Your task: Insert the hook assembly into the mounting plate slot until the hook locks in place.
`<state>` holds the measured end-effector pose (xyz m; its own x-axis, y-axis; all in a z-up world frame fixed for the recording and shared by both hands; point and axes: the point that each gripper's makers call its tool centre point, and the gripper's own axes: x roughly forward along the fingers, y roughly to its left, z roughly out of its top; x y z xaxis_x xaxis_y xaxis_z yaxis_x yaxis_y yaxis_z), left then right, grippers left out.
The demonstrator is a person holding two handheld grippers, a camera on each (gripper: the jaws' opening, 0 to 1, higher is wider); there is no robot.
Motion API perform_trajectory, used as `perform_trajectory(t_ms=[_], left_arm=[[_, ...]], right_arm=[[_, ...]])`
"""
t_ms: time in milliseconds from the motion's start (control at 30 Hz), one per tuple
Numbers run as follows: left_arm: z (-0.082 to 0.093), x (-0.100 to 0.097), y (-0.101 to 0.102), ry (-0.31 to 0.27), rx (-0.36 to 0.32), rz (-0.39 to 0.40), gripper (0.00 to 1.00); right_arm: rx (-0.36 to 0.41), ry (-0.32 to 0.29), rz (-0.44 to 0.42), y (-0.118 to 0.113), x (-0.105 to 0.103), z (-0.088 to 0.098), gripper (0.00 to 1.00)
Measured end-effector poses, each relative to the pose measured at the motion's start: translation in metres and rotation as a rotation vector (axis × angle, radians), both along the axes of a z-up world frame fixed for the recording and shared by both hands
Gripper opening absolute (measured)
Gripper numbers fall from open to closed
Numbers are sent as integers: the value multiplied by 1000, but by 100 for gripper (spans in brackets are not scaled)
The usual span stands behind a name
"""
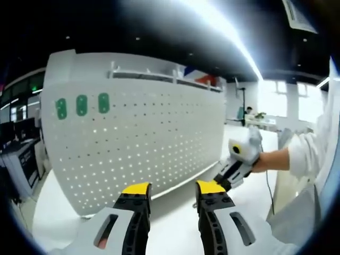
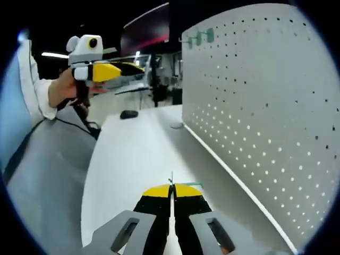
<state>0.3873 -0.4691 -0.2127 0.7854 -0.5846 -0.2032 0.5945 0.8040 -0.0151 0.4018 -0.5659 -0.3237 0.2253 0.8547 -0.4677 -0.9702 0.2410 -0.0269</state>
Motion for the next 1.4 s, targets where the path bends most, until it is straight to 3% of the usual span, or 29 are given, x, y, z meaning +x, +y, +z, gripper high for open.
perform_trajectory(t_ms=[267, 567, 767, 1000, 1167, 1267, 1400], left_arm=[[-4, -9, -8, 32, 40, -134, 33], [-5, -20, -16, 115, -42, -309, 31], [-9, -34, -24, 221, -127, -444, 24], [-28, -41, -31, 314, -153, -492, 20], [-33, -49, -38, 412, -250, -538, 17], [-38, -47, -40, 490, -314, -505, 19], [-39, -53, -43, 520, -362, -538, 16]], right_arm=[[14, -45, 133, 20, -26, 27, 0], [39, -108, 282, 37, -61, 56, 0], [47, -147, 357, 45, -81, 69, 0], [60, -178, 410, 52, -96, 78, 0], [51, -197, 444, 55, -105, 81, 0], [58, -208, 457, 58, -108, 84, 0], [64, -220, 467, 60, -110, 87, 0]])
